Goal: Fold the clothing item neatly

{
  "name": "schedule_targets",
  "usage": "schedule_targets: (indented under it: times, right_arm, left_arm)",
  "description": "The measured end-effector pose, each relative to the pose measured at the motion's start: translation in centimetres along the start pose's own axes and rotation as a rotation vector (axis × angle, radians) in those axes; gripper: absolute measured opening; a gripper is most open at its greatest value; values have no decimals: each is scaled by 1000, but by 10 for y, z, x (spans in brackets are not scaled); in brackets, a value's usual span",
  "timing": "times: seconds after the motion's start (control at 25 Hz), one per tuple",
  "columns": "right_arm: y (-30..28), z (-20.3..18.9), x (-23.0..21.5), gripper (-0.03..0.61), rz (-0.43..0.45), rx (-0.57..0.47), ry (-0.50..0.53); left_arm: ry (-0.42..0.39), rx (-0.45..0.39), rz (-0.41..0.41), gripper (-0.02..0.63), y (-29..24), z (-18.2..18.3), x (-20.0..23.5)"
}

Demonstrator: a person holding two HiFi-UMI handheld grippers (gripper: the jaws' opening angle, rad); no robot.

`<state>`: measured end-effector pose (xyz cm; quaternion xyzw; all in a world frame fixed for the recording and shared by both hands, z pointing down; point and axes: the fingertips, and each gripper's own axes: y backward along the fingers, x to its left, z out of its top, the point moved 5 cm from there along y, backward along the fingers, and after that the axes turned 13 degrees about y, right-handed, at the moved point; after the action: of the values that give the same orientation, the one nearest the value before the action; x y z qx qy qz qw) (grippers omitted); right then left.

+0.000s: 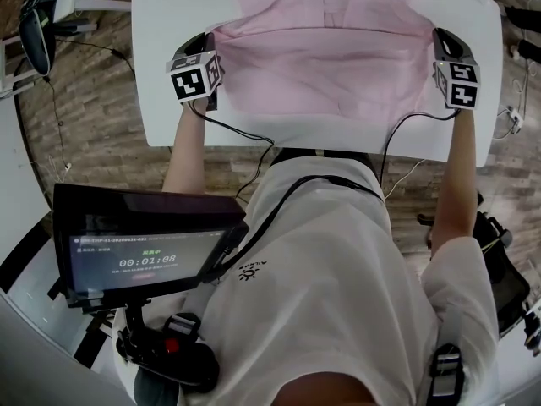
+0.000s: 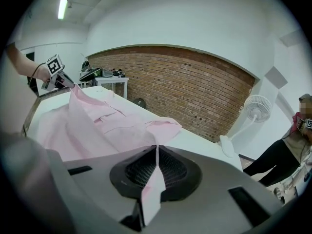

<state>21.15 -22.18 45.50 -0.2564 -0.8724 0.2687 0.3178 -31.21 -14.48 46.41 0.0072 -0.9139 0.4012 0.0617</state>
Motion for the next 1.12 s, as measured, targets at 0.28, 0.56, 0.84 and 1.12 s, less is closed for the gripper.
schedule_targets:
  times: [0.28, 0.56, 0.84, 1.12]
  right_arm:
    - [-26, 1, -14, 20, 34, 14, 47]
    - [-62, -3, -32, 20, 61, 37, 76]
    - [-94, 3, -40, 20, 79, 48, 118]
    - [-134, -1, -48, 20, 117, 87, 151]
  left_arm:
    - [-12, 36, 7, 14, -24, 28, 5]
    - [-50, 100, 32, 14, -60, 45, 10]
    - [-50, 154, 40, 14, -91, 51, 17]
    - [-55, 227, 37, 14, -124, 55, 21]
